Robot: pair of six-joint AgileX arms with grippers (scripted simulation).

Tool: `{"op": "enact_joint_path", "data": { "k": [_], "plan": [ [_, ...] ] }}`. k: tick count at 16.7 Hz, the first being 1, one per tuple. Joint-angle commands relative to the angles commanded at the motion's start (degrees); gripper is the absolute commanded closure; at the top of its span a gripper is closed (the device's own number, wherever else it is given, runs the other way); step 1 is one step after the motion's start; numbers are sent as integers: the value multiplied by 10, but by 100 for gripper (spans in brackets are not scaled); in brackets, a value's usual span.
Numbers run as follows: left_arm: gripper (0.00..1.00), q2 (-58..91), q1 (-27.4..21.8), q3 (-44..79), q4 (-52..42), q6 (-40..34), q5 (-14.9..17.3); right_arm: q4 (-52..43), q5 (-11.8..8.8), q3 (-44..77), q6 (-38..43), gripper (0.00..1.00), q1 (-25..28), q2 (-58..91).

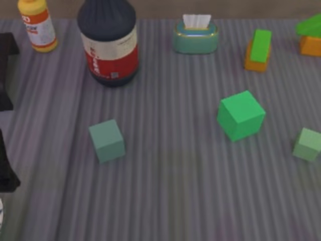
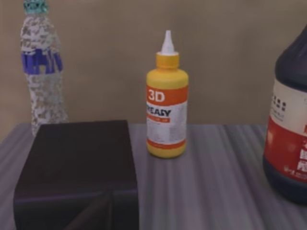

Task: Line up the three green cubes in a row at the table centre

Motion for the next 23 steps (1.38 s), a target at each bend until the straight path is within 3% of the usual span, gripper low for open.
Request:
{"op": "enact_joint_path", "data": {
  "k": [4,8,23],
  "plan": [
    [0,0,0,0,0,0,0,-13,-1,17,-12,0,2,18],
    [0,0,0,0,0,0,0,-85,-1,117,-80,0,12,127],
    [0,0,0,0,0,0,0,-535,1,687,-484,0,64,946]
  ]
}}
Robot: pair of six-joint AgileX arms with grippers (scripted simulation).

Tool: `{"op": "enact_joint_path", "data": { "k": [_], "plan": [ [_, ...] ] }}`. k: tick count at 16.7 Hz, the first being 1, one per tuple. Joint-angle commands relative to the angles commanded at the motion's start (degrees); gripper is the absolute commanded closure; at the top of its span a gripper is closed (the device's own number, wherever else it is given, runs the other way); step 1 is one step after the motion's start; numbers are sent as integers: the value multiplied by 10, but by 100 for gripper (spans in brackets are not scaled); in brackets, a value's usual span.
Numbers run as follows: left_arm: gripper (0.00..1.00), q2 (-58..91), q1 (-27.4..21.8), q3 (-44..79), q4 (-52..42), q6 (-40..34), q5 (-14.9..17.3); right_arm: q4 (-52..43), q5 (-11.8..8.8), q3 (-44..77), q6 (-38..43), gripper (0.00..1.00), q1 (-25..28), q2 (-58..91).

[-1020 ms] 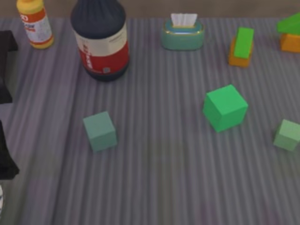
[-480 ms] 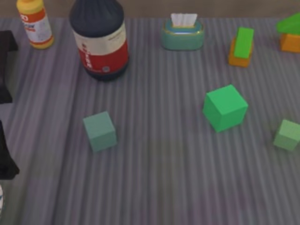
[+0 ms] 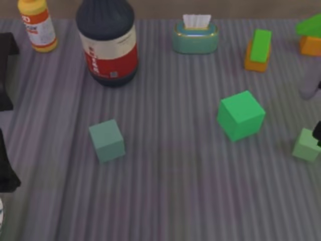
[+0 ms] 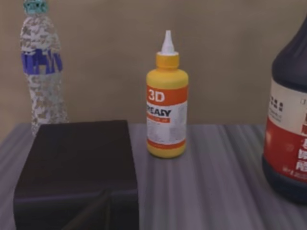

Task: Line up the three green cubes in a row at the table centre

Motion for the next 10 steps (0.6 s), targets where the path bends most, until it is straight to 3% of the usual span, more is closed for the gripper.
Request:
{"op": "enact_joint_path", "data": {
  "k": [5,10],
  "plan": [
    [0,0,0,0,0,0,0,-74,0,108,-72,0,10,130],
    [0,0,0,0,0,0,0,-82,0,120,-80,0,11,145]
  ]
}}
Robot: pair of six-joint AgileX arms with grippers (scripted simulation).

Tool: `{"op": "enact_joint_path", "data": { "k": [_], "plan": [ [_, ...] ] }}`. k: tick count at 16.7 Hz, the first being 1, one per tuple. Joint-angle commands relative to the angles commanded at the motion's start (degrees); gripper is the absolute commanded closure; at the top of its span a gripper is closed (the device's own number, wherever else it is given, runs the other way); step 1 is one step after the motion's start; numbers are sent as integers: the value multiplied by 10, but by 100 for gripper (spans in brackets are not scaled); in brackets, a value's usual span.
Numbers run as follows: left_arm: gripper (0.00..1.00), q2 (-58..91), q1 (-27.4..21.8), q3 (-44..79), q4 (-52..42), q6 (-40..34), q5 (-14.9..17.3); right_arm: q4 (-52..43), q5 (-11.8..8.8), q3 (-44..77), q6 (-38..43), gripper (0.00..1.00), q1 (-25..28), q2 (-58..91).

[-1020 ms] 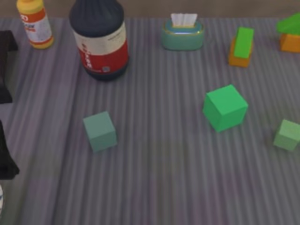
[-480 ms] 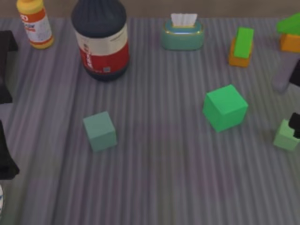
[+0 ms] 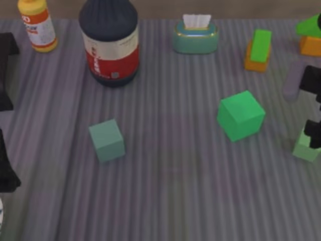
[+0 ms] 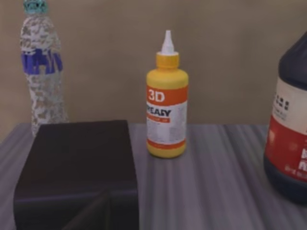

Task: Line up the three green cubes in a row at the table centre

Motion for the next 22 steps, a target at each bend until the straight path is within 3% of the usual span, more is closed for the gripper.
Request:
{"op": "enact_joint_path", "data": {
  "k": [4,11,16,22],
  "plan": [
    [0,0,0,0,0,0,0,24,0,-17,0,0,-1,8],
    [0,0,0,0,0,0,0,180,0,-103,2,0,1,75],
    [0,0,0,0,0,0,0,188,0,-109,2,0,1,80],
    [0,0,0,0,0,0,0,188,0,-109,2,45,1,80]
  ]
}}
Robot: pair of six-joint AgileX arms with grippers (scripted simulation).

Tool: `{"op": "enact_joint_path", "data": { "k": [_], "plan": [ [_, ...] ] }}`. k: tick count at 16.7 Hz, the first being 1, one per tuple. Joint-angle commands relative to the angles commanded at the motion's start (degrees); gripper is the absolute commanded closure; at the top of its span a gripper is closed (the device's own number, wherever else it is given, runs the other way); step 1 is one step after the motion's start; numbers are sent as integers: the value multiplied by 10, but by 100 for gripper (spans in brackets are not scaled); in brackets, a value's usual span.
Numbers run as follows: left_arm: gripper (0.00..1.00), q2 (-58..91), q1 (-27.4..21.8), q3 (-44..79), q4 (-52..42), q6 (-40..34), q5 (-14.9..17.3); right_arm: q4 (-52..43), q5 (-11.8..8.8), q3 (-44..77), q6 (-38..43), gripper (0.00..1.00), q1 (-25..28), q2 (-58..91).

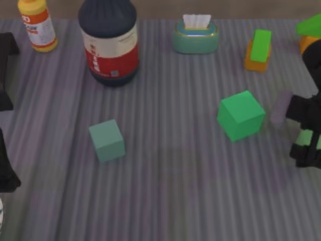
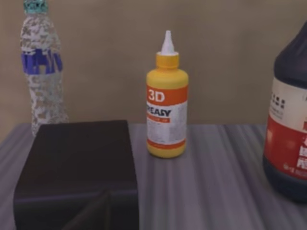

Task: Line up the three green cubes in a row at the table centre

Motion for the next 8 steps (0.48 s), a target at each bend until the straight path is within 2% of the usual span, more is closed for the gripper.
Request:
{"op": "enact_joint_path", "data": {
  "k": [7,8],
  "plan": [
    [0,0,0,0,0,0,0,0,0,0,0,98,0,0],
    [0,0,0,0,0,0,0,0,0,0,0,100,0,0]
  ]
}}
